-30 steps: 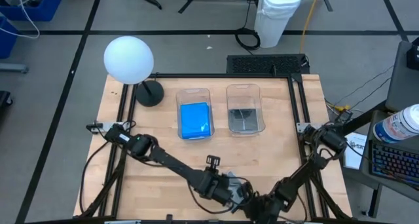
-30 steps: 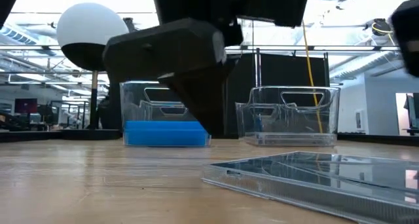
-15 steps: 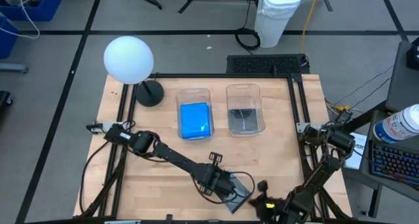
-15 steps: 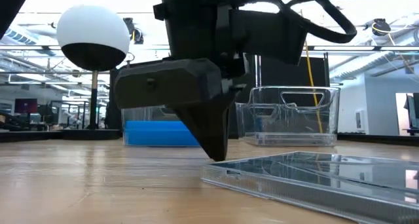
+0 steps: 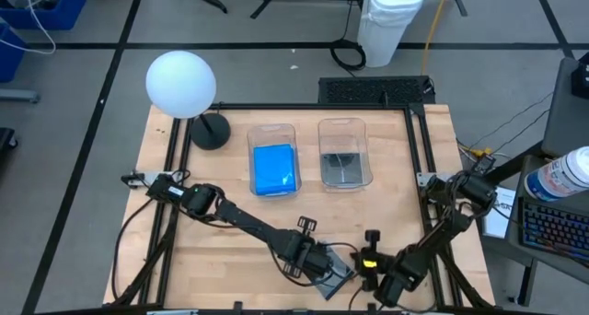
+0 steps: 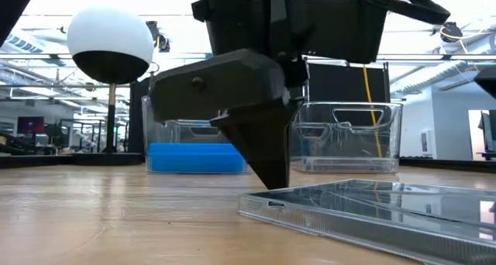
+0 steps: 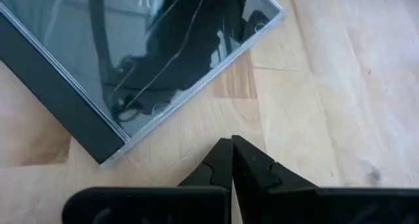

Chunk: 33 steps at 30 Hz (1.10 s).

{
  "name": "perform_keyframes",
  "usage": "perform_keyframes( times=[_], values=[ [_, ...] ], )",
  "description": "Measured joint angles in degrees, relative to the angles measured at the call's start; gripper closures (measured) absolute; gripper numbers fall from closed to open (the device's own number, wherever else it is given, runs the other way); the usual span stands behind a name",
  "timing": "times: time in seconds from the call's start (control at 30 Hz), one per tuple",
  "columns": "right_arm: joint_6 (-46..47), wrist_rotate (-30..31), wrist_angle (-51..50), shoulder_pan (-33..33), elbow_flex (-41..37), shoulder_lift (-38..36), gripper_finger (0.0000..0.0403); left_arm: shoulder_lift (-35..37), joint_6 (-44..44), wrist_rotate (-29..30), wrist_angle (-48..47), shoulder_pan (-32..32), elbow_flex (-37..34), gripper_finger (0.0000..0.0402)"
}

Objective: Pick & place jewel cases by type
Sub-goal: Put the black cd case into the right transparent bin

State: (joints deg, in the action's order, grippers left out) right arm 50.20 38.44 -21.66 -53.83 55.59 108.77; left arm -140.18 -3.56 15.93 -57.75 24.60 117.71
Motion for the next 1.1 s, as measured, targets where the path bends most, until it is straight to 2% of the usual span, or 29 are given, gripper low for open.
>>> perform_keyframes(
  times=[0.13, 0.3, 0.47, 0.7, 1.1],
  values=[
    [-4.12, -0.18, 7.13, 0.11, -1.09, 0.10, 0.0403, 0.00, 0.03, -1.41, 1.52, 0.11, 0.00, 0.0384],
    [-6.98, -5.68, 12.26, -0.26, 0.02, 0.20, 0.0403, 0.00, -0.02, -3.03, 2.19, 0.78, 0.00, 0.0397],
    [-10.40, -10.22, 18.62, -0.93, 0.06, 0.28, 0.0403, 0.00, -0.95, -3.70, 2.97, 2.22, 0.00, 0.0386],
    [-12.02, -14.30, 22.38, -1.36, 0.05, 0.38, 0.0403, 0.00, -1.59, -3.95, 5.08, 4.14, 0.00, 0.0397],
    [-14.38, -20.08, 27.31, -3.40, 0.02, 0.55, 0.0403, -0.13, 0.27, -4.77, 10.78, 4.83, -0.07, 0.0392]
  ],
)
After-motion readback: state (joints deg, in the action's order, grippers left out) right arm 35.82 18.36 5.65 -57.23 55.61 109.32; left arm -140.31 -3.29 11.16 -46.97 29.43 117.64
